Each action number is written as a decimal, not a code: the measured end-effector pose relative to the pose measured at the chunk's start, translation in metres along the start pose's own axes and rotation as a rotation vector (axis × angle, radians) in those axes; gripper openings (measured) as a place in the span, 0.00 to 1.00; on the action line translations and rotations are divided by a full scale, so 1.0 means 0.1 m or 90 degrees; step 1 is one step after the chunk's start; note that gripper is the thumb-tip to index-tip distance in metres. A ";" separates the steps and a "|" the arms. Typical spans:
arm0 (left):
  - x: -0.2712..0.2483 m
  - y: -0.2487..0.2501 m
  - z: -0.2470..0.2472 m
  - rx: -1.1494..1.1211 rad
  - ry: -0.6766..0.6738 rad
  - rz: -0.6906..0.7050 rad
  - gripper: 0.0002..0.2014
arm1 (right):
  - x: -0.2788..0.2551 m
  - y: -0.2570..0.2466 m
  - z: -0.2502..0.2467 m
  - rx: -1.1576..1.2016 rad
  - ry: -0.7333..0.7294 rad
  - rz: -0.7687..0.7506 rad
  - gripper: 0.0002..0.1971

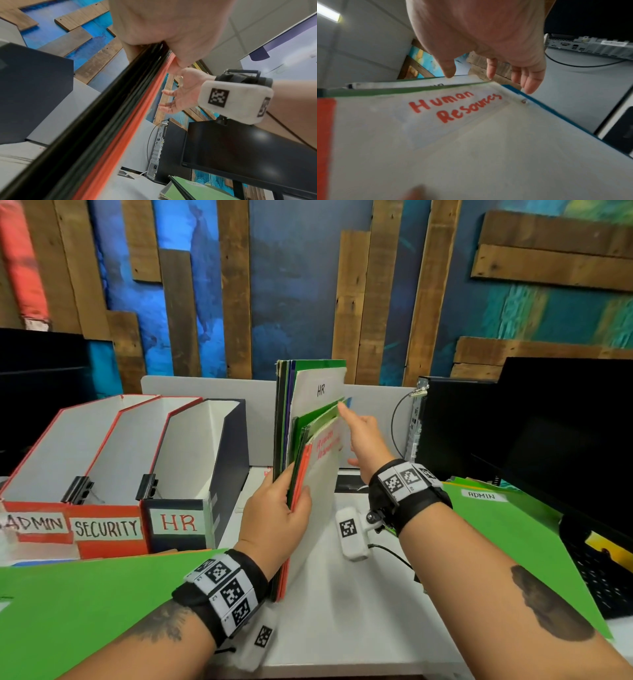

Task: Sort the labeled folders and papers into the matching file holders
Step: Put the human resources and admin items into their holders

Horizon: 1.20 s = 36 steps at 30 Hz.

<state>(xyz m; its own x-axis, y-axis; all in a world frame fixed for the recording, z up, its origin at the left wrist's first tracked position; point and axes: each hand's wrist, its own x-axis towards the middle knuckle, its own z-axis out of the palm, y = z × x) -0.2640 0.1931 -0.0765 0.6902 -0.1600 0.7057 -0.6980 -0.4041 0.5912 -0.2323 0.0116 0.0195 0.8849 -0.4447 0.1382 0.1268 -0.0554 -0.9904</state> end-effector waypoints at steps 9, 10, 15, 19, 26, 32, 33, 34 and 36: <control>0.08 -0.08 -0.15 -0.205 -0.005 -0.098 0.12 | 0.35 0.40 -0.34 0.022 0.133 0.060 0.37; 0.09 -0.09 -0.17 -0.232 -0.001 -0.123 0.13 | 0.37 0.43 -0.38 0.036 0.129 0.060 0.41; 0.18 -0.13 -0.25 -0.341 0.038 -0.220 0.14 | 0.55 0.64 -0.58 0.062 0.100 0.075 0.58; 0.21 -0.14 -0.24 -0.342 0.062 -0.242 0.17 | 0.63 0.71 -0.70 -0.027 0.100 0.043 0.45; 0.18 -0.15 -0.22 -0.299 0.074 -0.247 0.20 | 0.81 0.81 -0.87 -0.064 0.330 -0.100 0.17; 0.11 -0.08 -0.18 -0.225 0.086 -0.225 0.28 | 0.70 0.49 -1.08 -0.022 0.478 -0.191 0.09; 0.10 -0.06 -0.17 -0.204 0.089 -0.212 0.34 | 0.68 0.44 -1.10 -0.025 0.498 -0.209 0.10; 0.08 -0.04 -0.17 -0.195 0.090 -0.195 0.40 | 0.63 0.37 -1.11 -0.013 0.516 -0.231 0.11; 0.07 -0.03 -0.17 -0.196 0.079 -0.159 0.53 | 0.56 0.26 -1.15 0.000 0.550 -0.272 0.14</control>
<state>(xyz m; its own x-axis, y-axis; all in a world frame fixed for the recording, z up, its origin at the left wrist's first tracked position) -0.2605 0.2081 -0.0670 0.8308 0.0270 0.5559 -0.5488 -0.1261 0.8264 -0.2305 -0.1174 0.0012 0.1287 -0.8919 0.4335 0.3614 -0.3649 -0.8580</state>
